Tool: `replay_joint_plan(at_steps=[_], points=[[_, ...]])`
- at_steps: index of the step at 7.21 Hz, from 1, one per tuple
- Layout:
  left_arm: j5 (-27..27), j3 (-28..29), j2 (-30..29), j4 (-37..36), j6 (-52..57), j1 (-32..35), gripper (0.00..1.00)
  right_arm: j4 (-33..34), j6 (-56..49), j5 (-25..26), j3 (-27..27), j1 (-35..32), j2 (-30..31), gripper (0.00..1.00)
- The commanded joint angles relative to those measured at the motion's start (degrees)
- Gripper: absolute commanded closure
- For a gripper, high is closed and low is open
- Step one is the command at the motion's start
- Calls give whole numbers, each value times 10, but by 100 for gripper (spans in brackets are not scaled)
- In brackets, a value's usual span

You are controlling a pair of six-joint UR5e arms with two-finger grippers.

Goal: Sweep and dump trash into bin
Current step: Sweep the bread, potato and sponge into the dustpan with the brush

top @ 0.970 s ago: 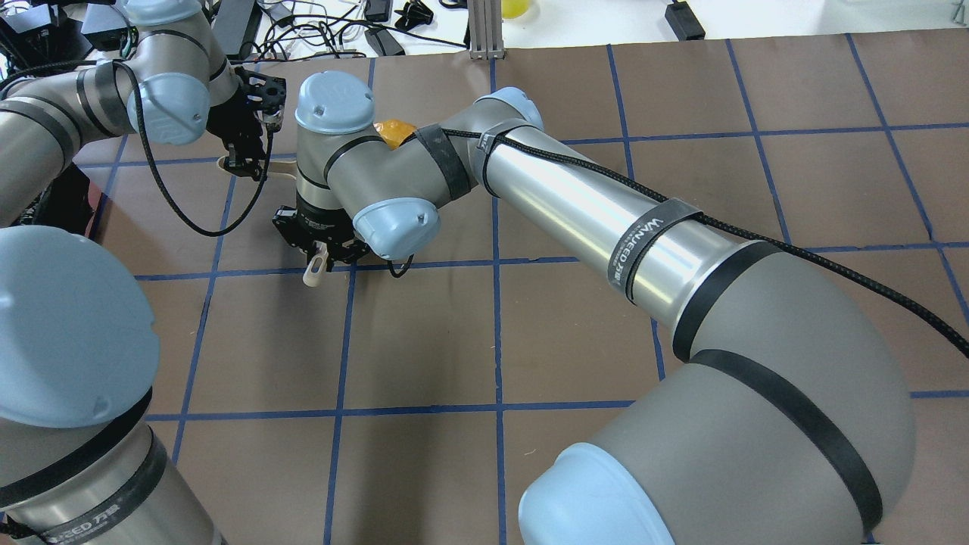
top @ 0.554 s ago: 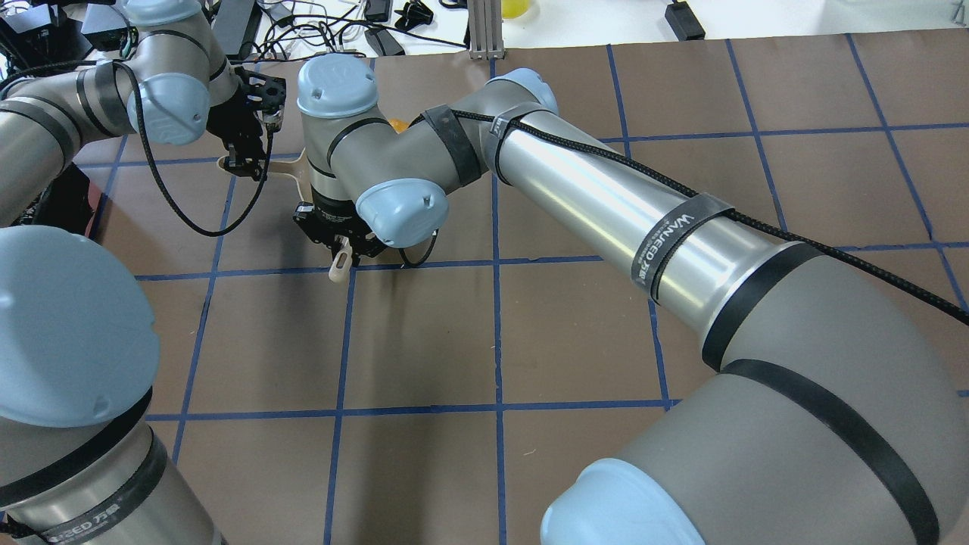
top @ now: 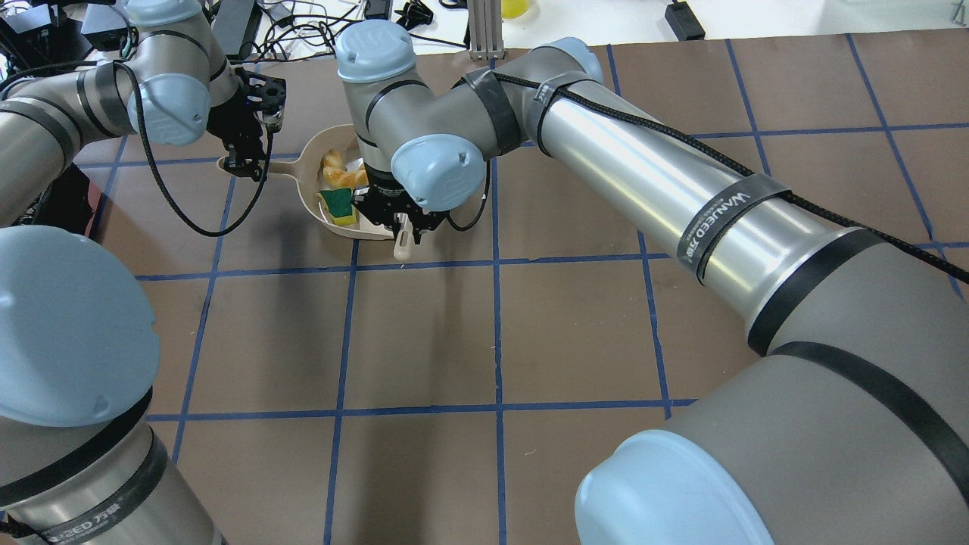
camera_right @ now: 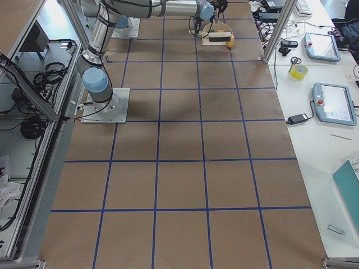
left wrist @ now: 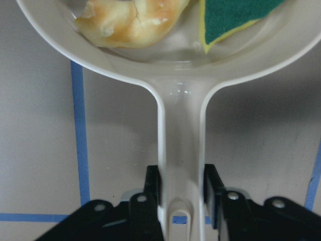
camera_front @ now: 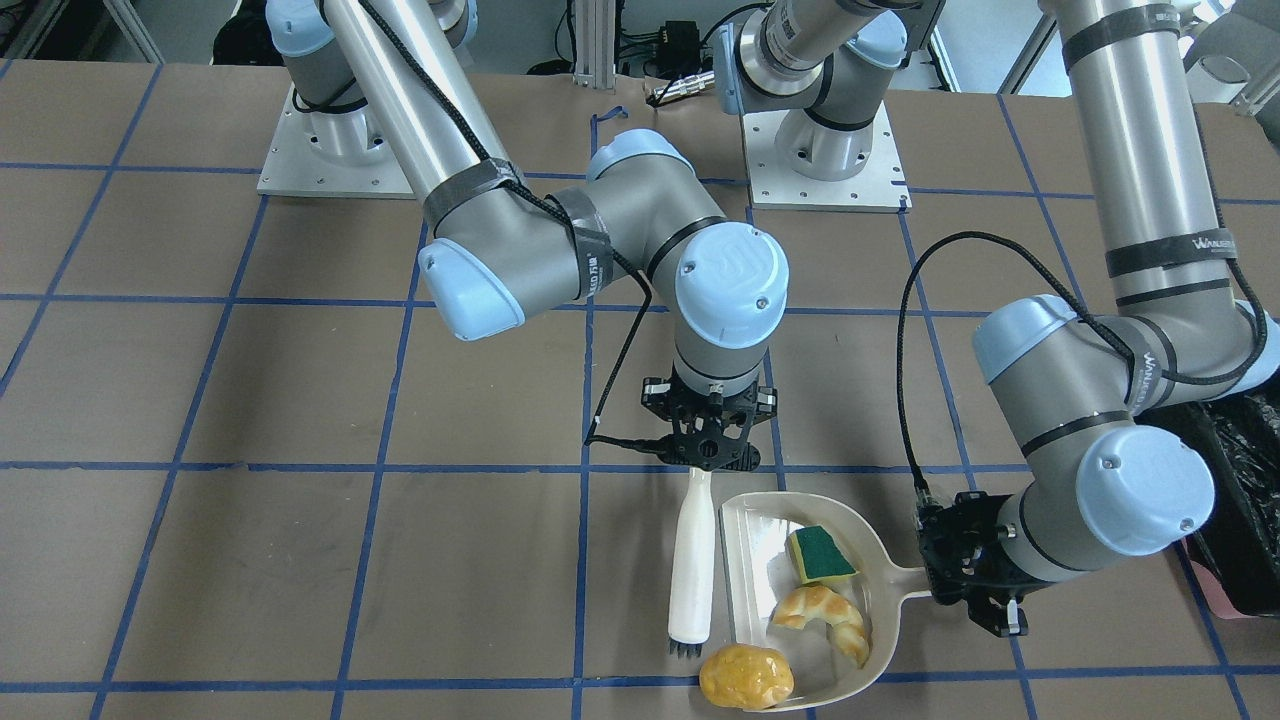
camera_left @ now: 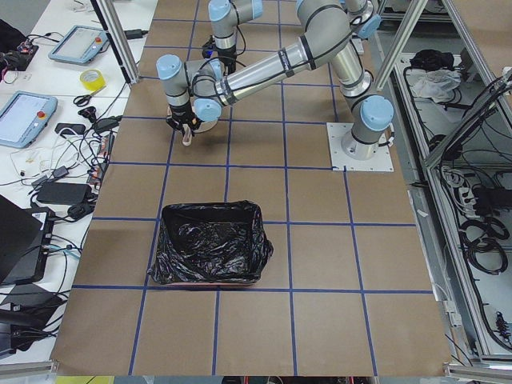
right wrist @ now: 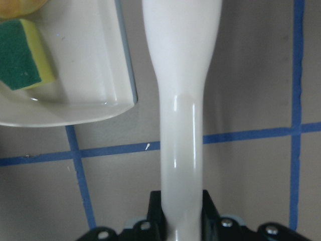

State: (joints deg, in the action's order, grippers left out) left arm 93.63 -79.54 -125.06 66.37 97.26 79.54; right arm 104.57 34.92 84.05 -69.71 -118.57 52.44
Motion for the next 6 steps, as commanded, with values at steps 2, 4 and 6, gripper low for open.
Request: replay_joint_plan(at_steps=[2, 4, 6], points=[[3, -1, -1, 1, 3, 1, 91, 6, -48, 28, 18, 31, -30, 100], [3, -1, -1, 1, 3, 1, 91, 7, -63, 31, 79, 34, -74, 100], [4, 0, -1, 1, 3, 1, 91, 12, -63, 27, 119, 34, -107, 100]])
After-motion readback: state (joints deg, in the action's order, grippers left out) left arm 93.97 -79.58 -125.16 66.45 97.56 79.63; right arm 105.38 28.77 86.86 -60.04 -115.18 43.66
